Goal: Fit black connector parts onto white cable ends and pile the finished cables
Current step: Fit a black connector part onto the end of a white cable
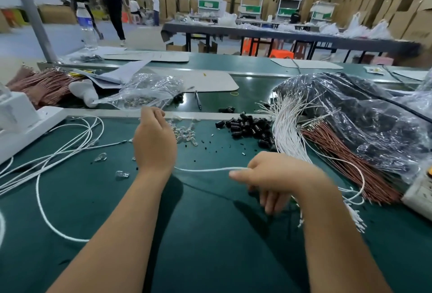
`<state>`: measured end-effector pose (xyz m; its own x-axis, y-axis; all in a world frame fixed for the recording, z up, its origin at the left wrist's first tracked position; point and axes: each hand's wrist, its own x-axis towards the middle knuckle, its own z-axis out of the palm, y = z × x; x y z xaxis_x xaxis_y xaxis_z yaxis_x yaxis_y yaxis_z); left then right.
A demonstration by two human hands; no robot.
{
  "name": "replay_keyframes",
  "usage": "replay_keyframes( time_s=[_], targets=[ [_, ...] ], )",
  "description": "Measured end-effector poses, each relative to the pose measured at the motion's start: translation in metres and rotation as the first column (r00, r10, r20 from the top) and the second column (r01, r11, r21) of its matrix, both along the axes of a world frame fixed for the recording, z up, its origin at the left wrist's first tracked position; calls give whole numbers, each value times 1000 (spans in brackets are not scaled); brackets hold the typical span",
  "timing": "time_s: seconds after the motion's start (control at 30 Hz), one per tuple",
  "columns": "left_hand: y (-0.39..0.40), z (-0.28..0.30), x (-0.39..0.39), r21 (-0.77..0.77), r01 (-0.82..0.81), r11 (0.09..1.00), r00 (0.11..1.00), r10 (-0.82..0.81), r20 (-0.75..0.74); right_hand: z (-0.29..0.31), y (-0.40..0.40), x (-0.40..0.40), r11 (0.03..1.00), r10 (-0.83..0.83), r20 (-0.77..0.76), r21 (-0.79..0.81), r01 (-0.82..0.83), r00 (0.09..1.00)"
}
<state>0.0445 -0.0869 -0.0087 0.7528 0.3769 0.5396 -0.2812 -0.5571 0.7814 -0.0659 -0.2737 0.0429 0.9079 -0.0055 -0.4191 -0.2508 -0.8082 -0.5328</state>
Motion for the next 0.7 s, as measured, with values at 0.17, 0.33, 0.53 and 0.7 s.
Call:
replay_keyframes(
  time_s=[0.17, 0.33, 0.53, 0.7],
  targets=[
    [-14, -1, -4, -42, 244, 969, 969, -245, -19, 6, -5, 4, 862, 80, -18, 503, -60, 997],
    [-27, 2, -14, -174, 532, 829, 819, -556, -143, -21, 13, 27, 962, -224, 395, 233, 139, 891],
    [-27, 2, -22, -168, 651, 740, 715, -672, -192, -37, 40, 45, 671, -552, 377, 730, 129, 744],
    [-28, 0, -22, -144, 668, 730, 704, -682, -197, -38, 35, 42, 559, -589, 326, 825, 81, 739]
  ],
)
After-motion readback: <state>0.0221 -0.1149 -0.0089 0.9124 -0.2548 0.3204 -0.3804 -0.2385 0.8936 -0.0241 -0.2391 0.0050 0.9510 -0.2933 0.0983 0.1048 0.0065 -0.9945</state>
